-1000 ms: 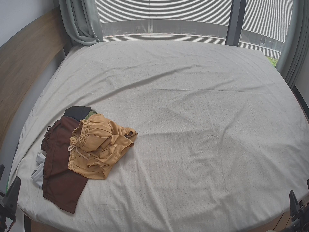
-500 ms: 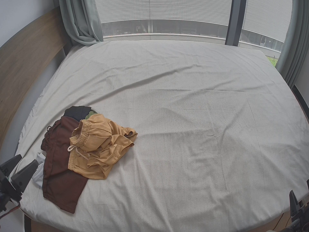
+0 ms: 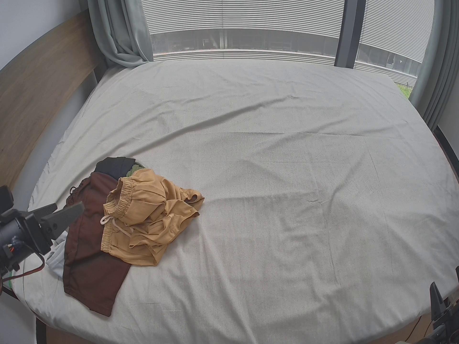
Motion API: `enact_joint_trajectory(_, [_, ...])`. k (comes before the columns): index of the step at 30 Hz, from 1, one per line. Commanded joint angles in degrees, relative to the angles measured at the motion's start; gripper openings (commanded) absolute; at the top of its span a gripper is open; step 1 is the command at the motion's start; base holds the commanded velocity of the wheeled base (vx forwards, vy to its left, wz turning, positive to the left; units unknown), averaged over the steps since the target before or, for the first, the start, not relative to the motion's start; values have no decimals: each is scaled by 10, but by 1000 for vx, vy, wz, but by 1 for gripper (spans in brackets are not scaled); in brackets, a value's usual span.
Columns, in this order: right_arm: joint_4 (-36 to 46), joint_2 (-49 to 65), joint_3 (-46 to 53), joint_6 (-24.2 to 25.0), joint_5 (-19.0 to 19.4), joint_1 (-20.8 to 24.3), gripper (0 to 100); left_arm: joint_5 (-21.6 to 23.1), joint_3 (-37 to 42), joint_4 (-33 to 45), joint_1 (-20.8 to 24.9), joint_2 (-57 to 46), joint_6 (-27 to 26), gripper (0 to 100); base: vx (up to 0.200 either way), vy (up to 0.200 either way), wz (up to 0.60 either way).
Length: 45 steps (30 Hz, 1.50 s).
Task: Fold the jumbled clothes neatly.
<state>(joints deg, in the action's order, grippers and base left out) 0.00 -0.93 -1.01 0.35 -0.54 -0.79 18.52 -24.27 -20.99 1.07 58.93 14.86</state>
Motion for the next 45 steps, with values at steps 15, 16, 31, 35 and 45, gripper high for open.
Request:
enact_joint_trajectory(15, [0,9,9,-1,0,0,100,54,-56,-106,-76,215,2,100,0,0,0])
enact_joint_trajectory(16, [0,9,9,-1,0,0,100,54,-64,-106,-75,226,0,100,0,0,0])
enact_joint_trajectory(31, [0,9,9,-1,0,0,100,79,-121,-106,-70,323,-4,100,0,0,0])
enact_joint_trajectory(35, [0,9,9,-1,0,0,100,77,-126,-107,-57,349,-4,100,0,0,0])
enact_joint_trajectory(45, [-1,9,9,-2,0,0,100,65,-140,-218,-38,449,-5,100,0,0,0])
